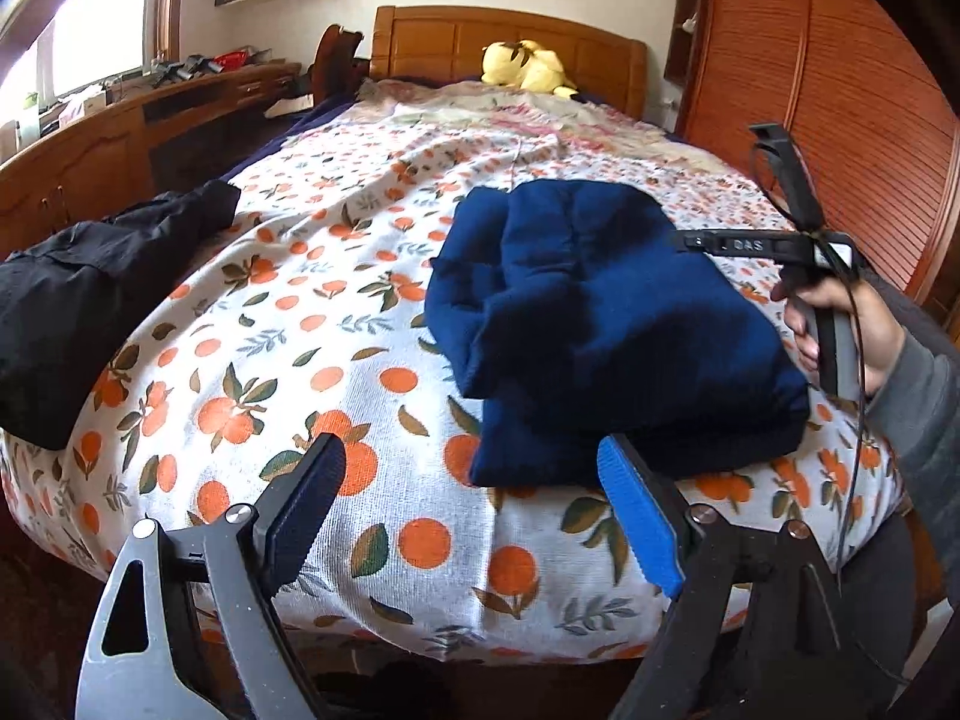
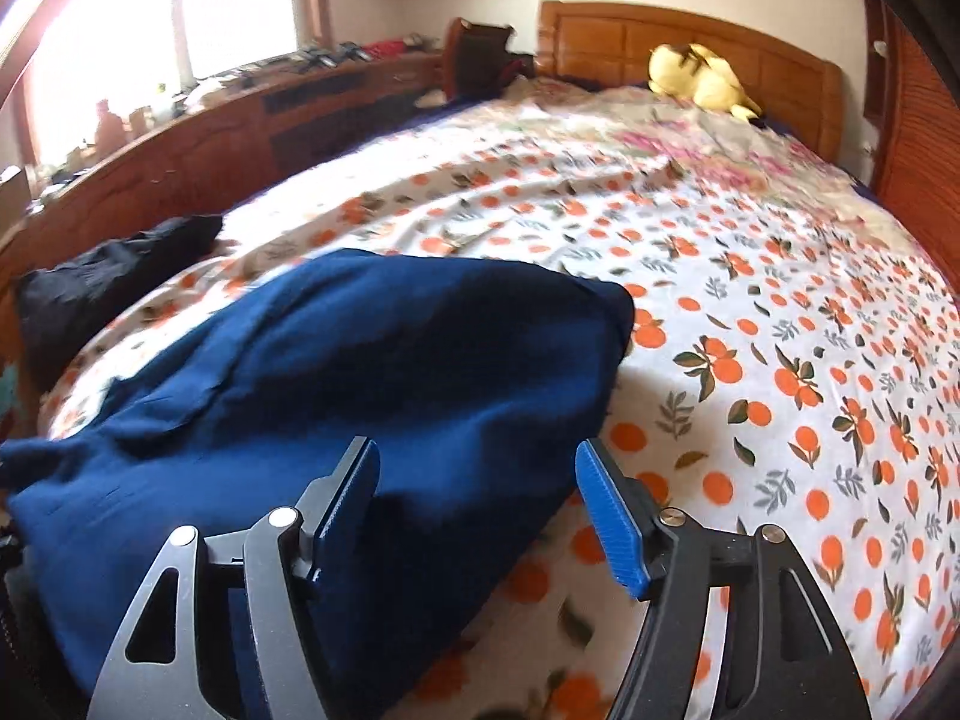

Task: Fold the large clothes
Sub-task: 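Grasp the folded navy bundle edge with the left tool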

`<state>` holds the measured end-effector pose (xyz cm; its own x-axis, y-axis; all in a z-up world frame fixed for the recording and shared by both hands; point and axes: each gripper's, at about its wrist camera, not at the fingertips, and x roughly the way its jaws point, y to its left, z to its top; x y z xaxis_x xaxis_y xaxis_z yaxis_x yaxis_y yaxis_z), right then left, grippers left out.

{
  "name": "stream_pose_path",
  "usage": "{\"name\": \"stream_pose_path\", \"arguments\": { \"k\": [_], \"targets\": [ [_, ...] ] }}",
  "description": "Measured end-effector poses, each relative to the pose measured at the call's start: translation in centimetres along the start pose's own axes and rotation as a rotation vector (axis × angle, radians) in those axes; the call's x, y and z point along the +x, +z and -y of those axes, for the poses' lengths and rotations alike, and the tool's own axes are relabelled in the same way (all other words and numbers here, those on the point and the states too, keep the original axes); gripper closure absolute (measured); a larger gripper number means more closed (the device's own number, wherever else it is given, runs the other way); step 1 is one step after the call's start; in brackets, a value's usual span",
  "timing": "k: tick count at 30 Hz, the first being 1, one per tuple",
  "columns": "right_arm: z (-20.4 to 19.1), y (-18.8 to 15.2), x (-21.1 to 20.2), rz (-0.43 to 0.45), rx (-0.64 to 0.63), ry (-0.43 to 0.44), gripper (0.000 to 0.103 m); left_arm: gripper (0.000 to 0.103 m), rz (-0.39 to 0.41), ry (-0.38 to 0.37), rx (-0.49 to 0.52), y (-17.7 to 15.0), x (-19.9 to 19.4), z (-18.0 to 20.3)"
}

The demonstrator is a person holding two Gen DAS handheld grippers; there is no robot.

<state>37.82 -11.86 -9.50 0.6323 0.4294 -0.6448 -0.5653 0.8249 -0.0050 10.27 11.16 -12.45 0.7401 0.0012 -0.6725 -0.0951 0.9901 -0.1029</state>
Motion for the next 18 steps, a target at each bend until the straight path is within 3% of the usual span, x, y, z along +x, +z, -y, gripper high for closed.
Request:
{"name": "stream_pose_path", "arguments": {
  "k": [3,6,18],
  "targets": [
    [0.7,0.5,2.8,-0.034,0.016,-0.017,0.033,0.017,-0.015,0.014,-0.009,-0.1,0.9,-0.1],
    [1.4,1.0,4.7,-0.062,0.051,0.025,0.031,0.017,-0.035,0.025,-0.002,-0.2,1.7,0.0],
    [2.3,0.3,5.4,-0.031,0.093,0.084,0.031,0.017,-0.060,0.015,0.034,-0.1,3.2,0.8]
  ]
}}
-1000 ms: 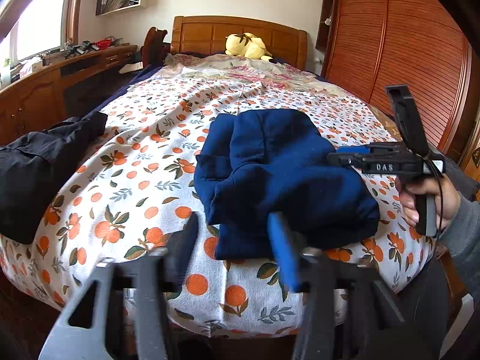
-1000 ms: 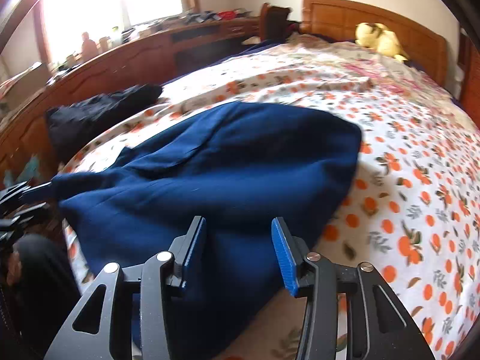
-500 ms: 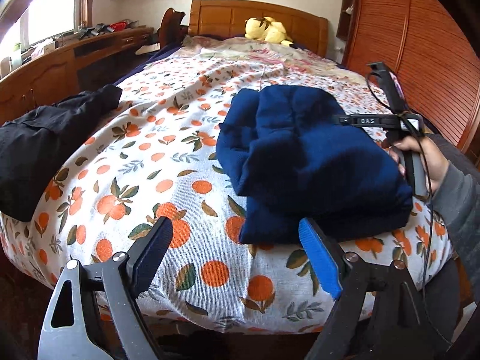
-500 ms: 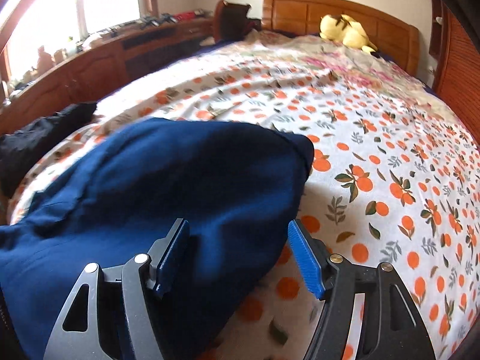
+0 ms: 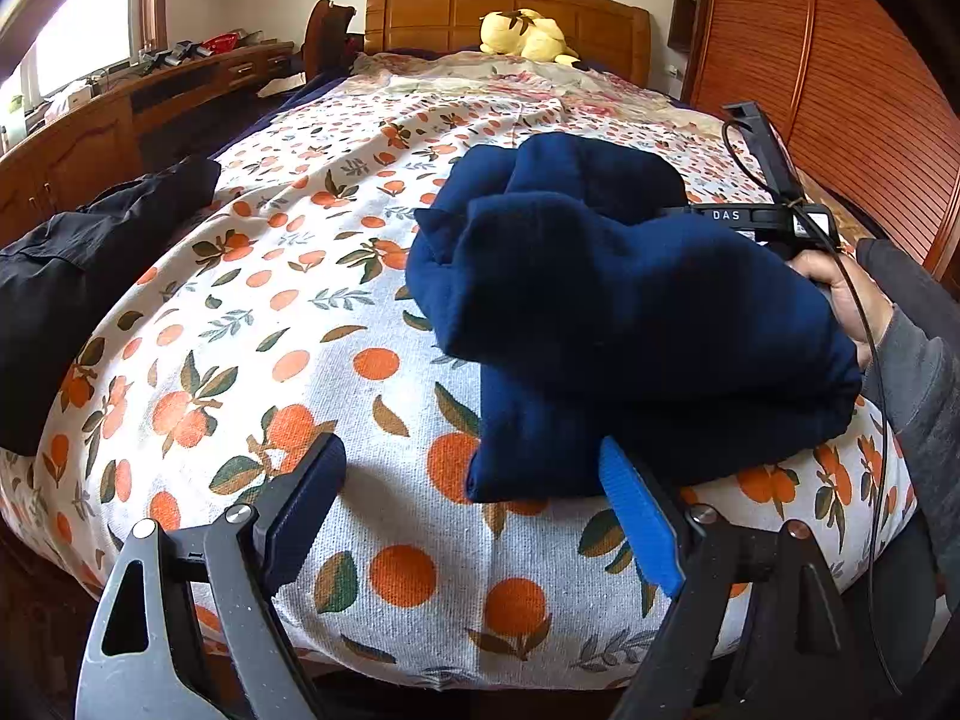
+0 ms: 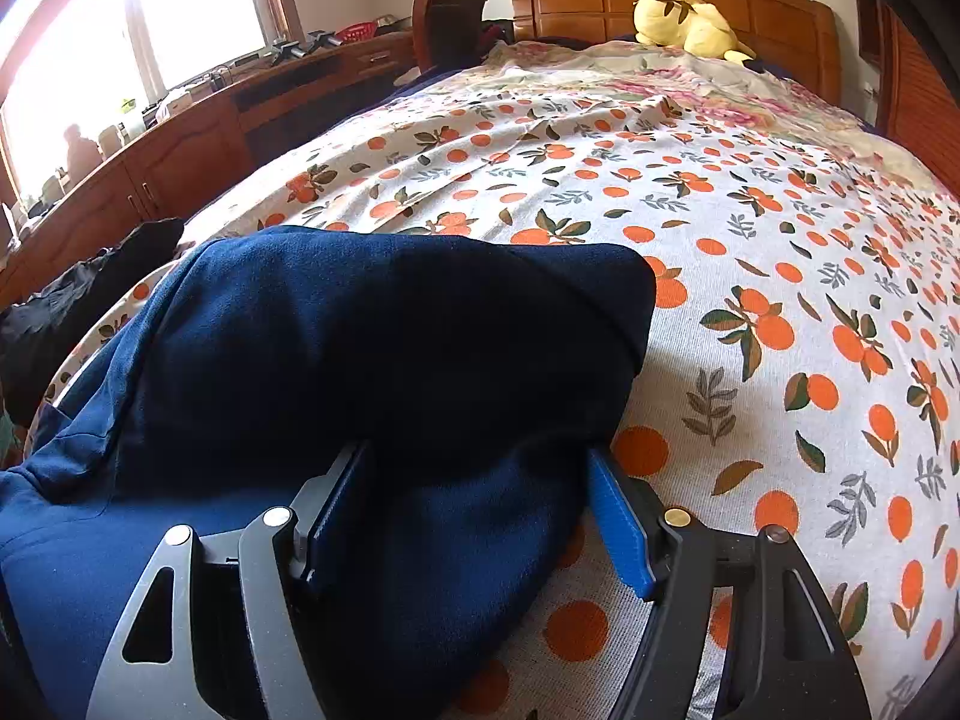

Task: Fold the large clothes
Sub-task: 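Grasp the folded navy bundle edge with the left tool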

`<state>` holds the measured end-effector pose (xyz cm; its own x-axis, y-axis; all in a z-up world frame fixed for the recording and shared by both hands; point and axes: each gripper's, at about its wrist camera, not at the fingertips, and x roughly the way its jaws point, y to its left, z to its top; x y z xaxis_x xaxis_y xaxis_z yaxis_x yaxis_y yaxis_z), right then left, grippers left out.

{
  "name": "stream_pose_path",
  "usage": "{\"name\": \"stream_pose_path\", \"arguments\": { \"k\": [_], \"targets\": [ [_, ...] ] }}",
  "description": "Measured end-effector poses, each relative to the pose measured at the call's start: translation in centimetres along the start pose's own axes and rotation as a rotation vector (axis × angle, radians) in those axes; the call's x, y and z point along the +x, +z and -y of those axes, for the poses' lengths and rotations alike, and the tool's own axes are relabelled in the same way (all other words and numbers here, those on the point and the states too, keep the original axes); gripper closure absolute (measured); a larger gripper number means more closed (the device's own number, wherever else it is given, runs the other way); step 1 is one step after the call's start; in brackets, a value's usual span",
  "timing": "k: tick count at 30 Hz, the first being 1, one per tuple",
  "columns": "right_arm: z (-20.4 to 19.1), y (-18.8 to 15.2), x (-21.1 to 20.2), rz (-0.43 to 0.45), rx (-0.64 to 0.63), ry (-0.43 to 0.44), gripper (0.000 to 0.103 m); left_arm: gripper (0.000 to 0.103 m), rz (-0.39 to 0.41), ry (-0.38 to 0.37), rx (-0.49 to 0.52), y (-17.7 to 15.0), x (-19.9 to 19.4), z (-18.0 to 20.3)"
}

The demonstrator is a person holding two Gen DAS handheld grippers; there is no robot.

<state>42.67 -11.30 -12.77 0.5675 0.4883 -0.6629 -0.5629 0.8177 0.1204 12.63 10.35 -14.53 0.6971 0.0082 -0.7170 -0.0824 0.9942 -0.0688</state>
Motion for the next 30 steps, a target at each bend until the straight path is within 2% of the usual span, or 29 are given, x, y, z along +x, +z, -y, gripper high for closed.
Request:
{"name": "stream_pose_path", "arguments": {
  "k": [4,6,9,14,15,16,17,18,20,22,25,30],
  "targets": [
    [0.5,-0.3,-0.2,-0.001,0.011,0.018,0.031,0.019,0.008,-0.028,-0.002,-0.2,0.1,0.1],
    [0.7,-0.3,-0.2,-0.001,0.017,0.026,0.031,0.032,0.006,-0.064,-0.003,-0.2,0.1,0.3],
    [0.7,-0.3,-0.1,-0.001,0.021,0.031,0.031,0.045,0.003,-0.097,-0.002,-0.2,0.0,0.5],
    [0.7,-0.4,-0.2,0.000,0.029,0.040,0.032,0.059,-0.004,-0.131,-0.020,-0.6,0.1,0.6],
    [0.7,-0.5,-0.3,0.004,0.027,0.042,0.034,0.068,-0.003,-0.135,-0.019,-0.6,0.1,0.6],
    [0.6,-0.5,-0.4,0.011,0.024,0.039,0.039,0.072,-0.004,-0.146,-0.019,-0.6,0.1,0.6],
    [0.3,-0.5,-0.6,0.021,0.013,0.043,0.044,0.081,-0.007,-0.168,-0.022,-0.5,0.1,0.6],
    [0.1,-0.6,-0.7,0.027,0.001,0.053,0.054,0.085,-0.010,-0.181,-0.025,-0.4,0.1,0.6],
    [0.2,-0.6,-0.9,0.034,-0.006,0.054,0.078,0.087,-0.007,-0.189,-0.017,-0.3,0.1,0.6],
    [0.3,-0.6,-1.1,0.037,0.000,0.065,0.088,0.088,0.007,-0.195,-0.018,0.0,0.1,0.5],
    [0.4,-0.1,-2.4,0.062,0.022,0.076,0.095,0.089,0.041,-0.201,-0.022,0.3,-0.5,0.2],
    [-1.3,1.2,-6.5,0.153,0.000,0.062,0.097,0.091,0.089,-0.219,-0.015,1.2,-1.9,-0.6]
  ]
}}
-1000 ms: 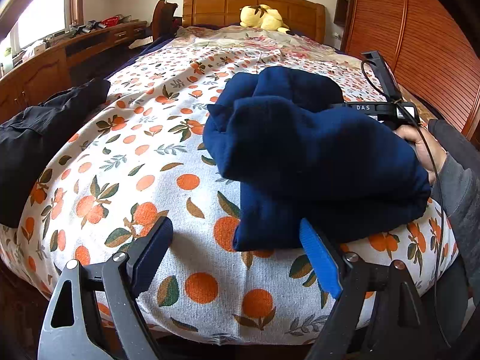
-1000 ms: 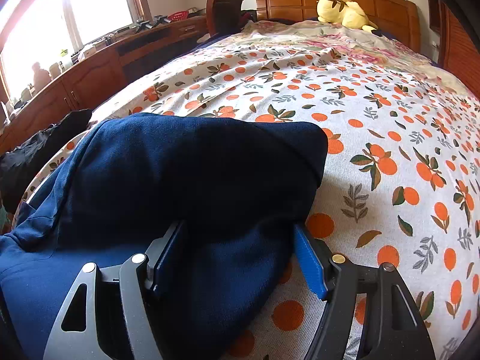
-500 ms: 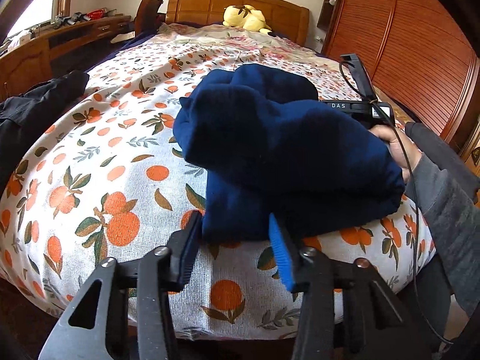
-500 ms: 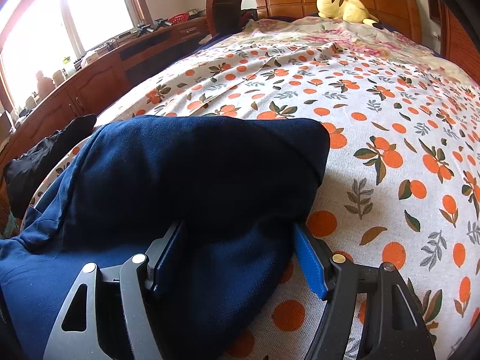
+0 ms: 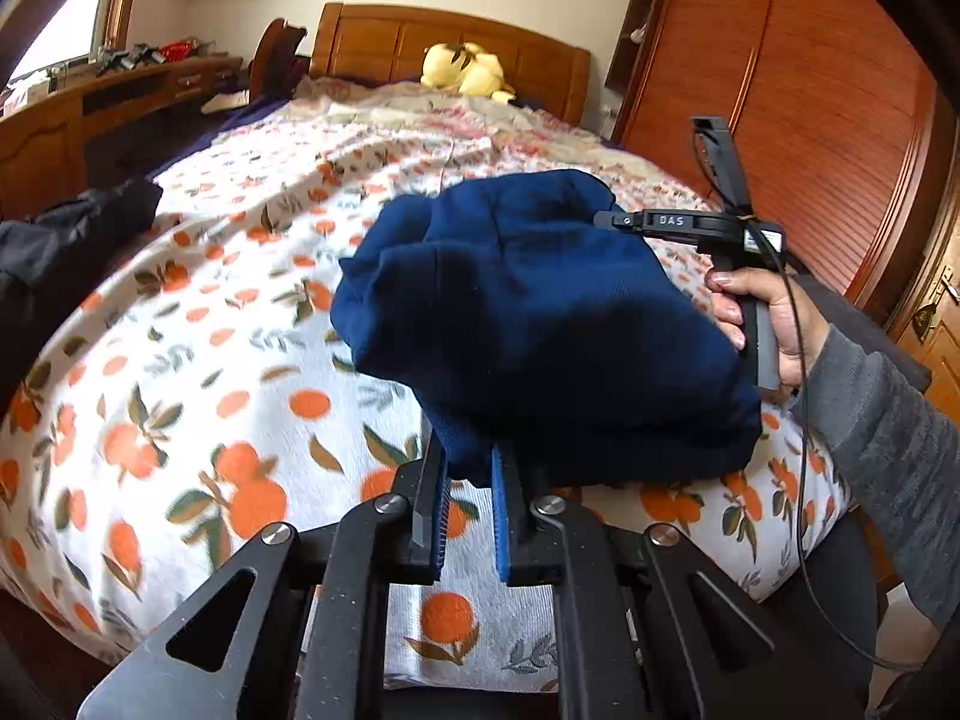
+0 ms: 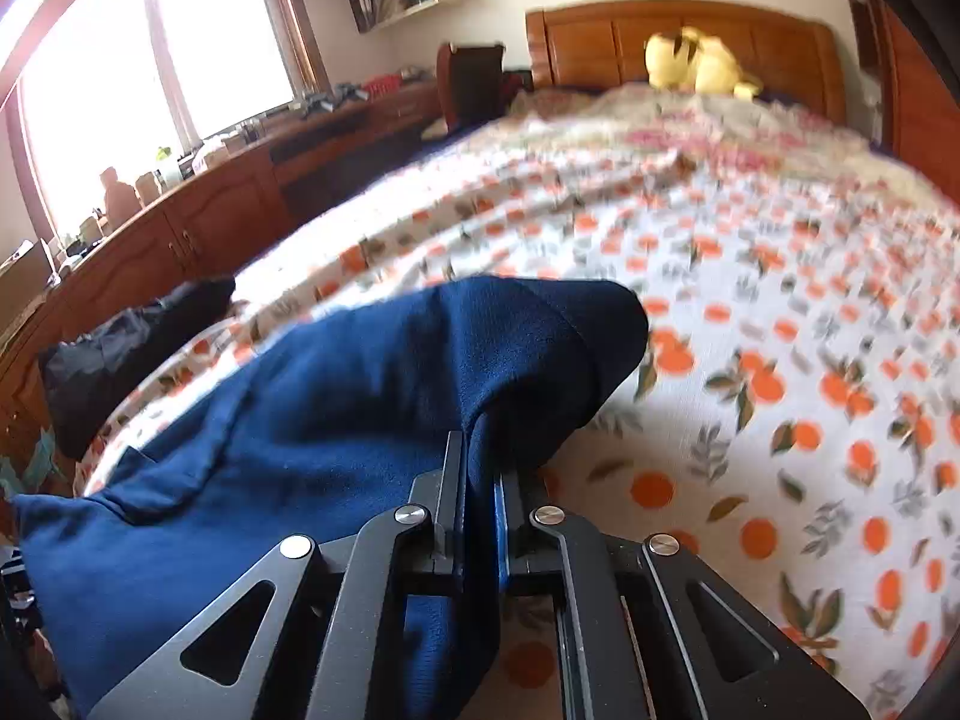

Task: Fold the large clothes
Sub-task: 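Grasp the folded navy bundle edge with the left tool, then lift the navy bundle with the left tool and carry it toward the desk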

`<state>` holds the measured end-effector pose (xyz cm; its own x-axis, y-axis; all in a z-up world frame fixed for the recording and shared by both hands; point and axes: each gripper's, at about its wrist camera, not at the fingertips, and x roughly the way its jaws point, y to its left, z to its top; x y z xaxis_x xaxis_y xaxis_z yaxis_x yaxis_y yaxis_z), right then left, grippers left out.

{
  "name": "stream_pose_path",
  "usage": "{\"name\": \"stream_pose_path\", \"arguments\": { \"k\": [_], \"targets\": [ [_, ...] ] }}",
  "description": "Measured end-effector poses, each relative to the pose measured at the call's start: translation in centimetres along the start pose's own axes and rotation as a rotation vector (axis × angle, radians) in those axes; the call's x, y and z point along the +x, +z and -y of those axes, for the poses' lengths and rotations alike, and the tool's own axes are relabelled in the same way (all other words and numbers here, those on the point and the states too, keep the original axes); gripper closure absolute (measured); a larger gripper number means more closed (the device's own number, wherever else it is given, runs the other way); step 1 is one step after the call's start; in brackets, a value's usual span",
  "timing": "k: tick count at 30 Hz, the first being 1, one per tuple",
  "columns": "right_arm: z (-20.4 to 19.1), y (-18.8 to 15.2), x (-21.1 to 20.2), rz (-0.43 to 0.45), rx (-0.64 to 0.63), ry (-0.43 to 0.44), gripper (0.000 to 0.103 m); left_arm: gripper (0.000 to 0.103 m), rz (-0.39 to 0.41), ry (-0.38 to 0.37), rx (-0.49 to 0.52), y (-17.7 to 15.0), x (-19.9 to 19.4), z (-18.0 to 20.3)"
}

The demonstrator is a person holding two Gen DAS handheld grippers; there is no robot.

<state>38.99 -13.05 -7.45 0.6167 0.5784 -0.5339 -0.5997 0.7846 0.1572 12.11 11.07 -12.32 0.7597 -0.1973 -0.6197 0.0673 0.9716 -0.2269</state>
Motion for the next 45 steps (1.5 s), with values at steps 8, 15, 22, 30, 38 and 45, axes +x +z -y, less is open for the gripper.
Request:
{"name": "stream_pose_path", "arguments": {
  "k": [8,15,22,30,38,45],
  "targets": [
    [-5.6,2.5,-2.9,0.056,-0.105,-0.050,0.098,0.091,0.100,0.020,-0.001,2.0,-3.8,-3.9],
    [-14.7,6.3,-2.0,0.072,-0.241,-0.045,0.098,0.091,0.177,0.111,0.015,4.3,-9.0,-10.4],
    [-24.2,12.7,1.6,0.141,-0.305,-0.003,0.098,0.091,0.247,0.296,0.012,10.1,-14.7,-18.8],
    [-34.7,16.6,6.2,0.173,-0.346,0.092,0.098,0.091,0.272,0.541,-0.014,13.2,-20.2,-29.0],
    [-40.1,11.7,14.8,-0.082,-0.467,0.091,0.095,0.091,0.101,0.611,-0.157,5.3,-17.2,-37.3],
    [-39.4,11.0,14.5,-0.108,-0.464,0.102,0.067,0.081,0.125,0.606,-0.254,2.2,-17.5,-38.0]
  ]
}}
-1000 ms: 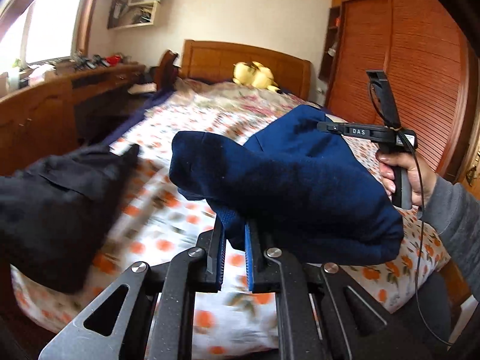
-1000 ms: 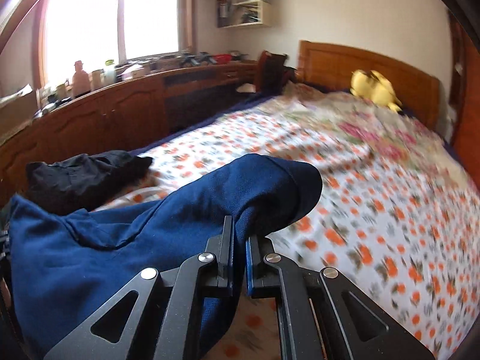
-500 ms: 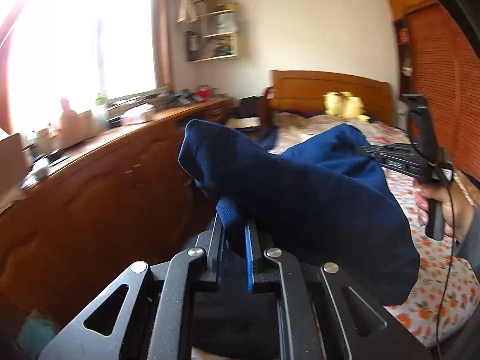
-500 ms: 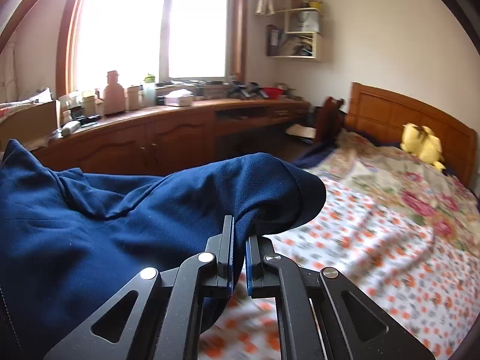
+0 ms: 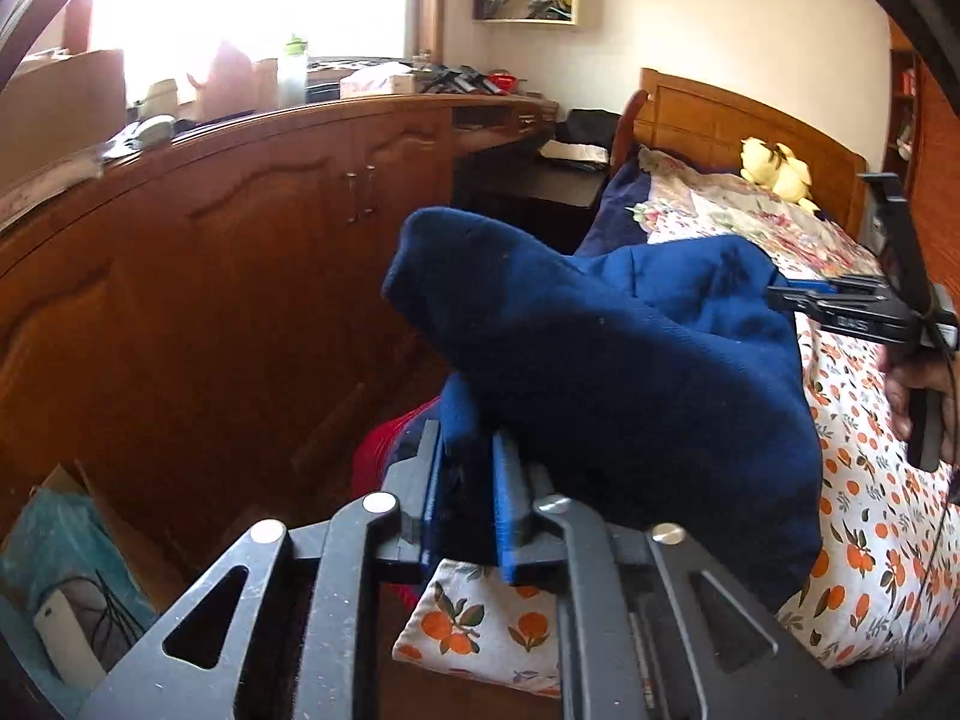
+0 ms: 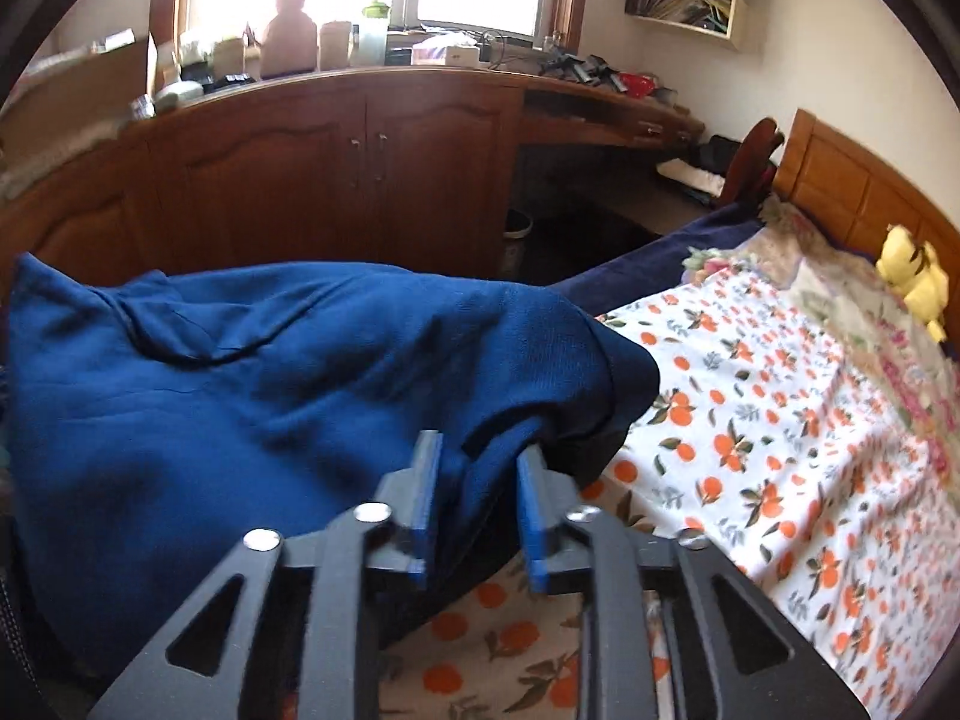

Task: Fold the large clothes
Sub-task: 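Lift the navy bundle with the left tool and carry it toward the desk, then lower the navy bundle onto the bed edge and open the left tool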

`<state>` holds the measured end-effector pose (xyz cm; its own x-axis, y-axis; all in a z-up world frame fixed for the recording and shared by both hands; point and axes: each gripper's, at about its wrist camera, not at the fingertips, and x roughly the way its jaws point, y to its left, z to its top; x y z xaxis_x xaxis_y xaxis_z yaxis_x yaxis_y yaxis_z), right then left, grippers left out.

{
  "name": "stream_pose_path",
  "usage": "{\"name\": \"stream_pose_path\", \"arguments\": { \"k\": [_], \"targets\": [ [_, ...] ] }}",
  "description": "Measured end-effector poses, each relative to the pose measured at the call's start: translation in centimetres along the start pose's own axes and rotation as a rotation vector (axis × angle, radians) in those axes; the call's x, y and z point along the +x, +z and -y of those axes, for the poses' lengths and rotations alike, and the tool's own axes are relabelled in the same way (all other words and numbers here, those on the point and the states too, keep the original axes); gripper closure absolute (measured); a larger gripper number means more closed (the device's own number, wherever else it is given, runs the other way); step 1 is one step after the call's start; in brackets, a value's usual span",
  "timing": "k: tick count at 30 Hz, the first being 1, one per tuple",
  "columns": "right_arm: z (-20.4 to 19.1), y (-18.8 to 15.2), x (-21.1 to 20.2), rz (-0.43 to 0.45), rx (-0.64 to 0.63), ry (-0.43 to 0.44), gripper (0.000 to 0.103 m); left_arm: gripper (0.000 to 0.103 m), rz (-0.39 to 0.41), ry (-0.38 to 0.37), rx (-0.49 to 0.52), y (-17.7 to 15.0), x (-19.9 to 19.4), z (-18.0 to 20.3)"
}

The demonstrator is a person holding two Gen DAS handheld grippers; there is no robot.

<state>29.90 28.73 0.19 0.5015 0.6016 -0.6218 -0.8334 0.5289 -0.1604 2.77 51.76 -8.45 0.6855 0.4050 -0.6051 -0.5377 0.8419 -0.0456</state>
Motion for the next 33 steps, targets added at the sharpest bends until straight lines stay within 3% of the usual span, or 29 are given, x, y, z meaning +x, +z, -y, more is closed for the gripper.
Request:
{"name": "stream_pose_path", "arguments": {
  "k": [3,5,7,8,9,13,20,33],
  "targets": [
    [0.1,-0.5,-2.0,0.055,-0.009,0.026,0.065,0.061,0.026,0.001,-0.015,-0.5,-1.2,0.0],
    [-0.6,-1.2,-2.8,0.089,0.000,0.038,0.064,0.057,0.033,0.005,-0.012,-0.1,-1.9,0.1],
    [-1.8,-2.3,-3.6,0.106,0.021,0.067,0.062,0.036,0.044,0.015,-0.004,0.2,-2.6,0.5],
    [-1.6,-3.3,-3.3,0.108,0.025,0.080,0.061,0.018,0.061,0.013,-0.001,0.3,-3.1,0.6],
    [-1.7,-3.5,-3.6,0.110,0.024,0.089,0.061,0.014,0.079,0.013,0.002,0.5,-3.7,0.8],
    [-1.8,-4.4,-4.8,0.136,0.016,0.125,0.060,0.014,0.118,0.081,0.037,1.0,-5.5,1.9],
    [0.0,-5.3,-5.3,0.157,0.008,0.163,0.058,0.014,0.110,0.088,0.064,2.3,-5.6,4.0],
    [1.6,-9.3,-7.9,0.159,0.013,0.168,0.053,0.014,0.062,0.026,0.109,1.0,-4.4,10.1]
  ]
}}
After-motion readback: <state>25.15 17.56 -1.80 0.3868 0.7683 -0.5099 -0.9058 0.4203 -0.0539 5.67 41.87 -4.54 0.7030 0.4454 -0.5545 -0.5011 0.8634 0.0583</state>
